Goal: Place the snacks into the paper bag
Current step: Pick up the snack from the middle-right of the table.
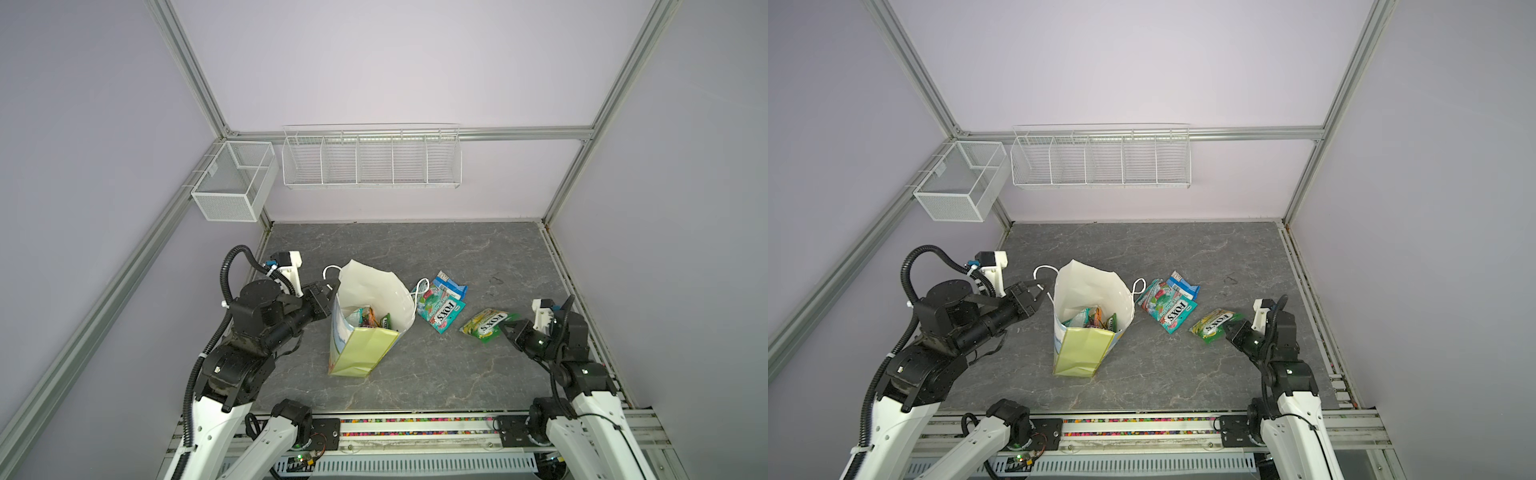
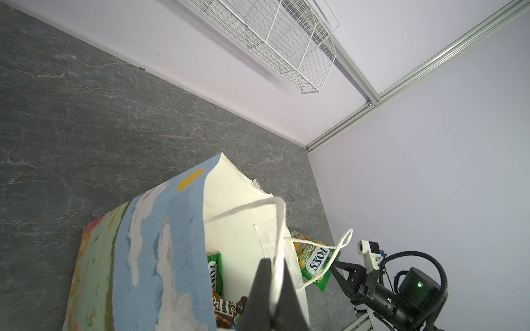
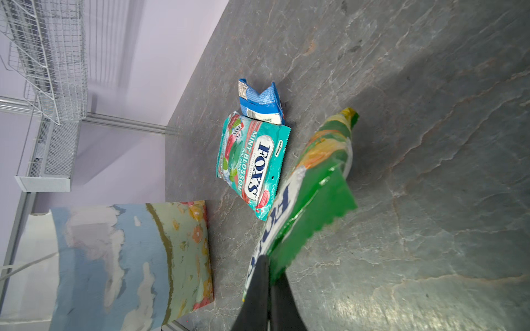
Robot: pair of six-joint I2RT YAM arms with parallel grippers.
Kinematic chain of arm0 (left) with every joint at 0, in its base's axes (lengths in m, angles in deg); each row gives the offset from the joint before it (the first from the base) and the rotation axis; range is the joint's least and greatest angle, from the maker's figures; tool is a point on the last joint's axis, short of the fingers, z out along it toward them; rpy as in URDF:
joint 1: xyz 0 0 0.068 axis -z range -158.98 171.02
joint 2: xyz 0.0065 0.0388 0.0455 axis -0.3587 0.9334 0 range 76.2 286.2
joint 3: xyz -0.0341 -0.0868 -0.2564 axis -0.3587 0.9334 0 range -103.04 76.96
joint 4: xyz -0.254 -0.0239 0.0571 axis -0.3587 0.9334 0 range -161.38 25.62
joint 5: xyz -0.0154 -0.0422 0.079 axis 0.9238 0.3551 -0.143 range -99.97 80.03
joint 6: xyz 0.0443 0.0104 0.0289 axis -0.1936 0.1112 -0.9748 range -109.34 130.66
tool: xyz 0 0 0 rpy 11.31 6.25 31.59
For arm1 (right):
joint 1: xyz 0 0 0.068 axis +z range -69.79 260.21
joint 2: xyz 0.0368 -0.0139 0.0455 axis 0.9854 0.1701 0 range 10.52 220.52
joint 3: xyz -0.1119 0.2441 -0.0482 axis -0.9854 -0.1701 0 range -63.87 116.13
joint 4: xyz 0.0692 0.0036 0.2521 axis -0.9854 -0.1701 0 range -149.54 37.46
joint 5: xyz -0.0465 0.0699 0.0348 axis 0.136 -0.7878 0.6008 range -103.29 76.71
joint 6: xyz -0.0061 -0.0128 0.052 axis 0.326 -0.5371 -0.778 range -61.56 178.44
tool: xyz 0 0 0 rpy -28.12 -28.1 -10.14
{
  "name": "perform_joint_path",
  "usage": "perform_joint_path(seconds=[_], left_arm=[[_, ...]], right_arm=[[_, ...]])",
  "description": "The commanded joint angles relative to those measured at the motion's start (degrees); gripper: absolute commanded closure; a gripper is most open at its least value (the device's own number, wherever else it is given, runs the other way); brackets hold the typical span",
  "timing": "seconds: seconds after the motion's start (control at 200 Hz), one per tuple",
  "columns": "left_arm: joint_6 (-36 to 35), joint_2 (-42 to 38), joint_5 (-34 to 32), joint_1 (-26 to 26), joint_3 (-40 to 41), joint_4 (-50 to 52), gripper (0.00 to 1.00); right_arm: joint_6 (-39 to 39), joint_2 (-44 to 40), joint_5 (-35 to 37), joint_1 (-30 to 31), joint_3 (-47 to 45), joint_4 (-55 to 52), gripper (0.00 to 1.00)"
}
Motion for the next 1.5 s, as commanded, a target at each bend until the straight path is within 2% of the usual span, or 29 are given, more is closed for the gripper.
perform_joint_path(seconds=[0.0,0.73,1.165,1.495], left_arm=[[0.84,-0.26,0.75,-0.24,-1.53,-2.83,1.00],[1.14,-0.50,1.11,-0.28,-1.35,-3.06,1.00],[1.08,-0.76,1.14,-0.21,-1.50,-2.68,1.00],[0.82,-0.77,0.73,-0.23,-1.83,-2.36,1.00]], right_arm=[[1.59,-1.24,-0.90,0.78,2.72,-1.50,0.94],[4.76,-2.82,-4.83,3.47,16.20,-7.48,0.94],[7.52,0.50,-12.76,4.90,23.81,-6.37,0.94],[5.94,2.26,-19.66,7.48,29.82,-0.57,0.93]])
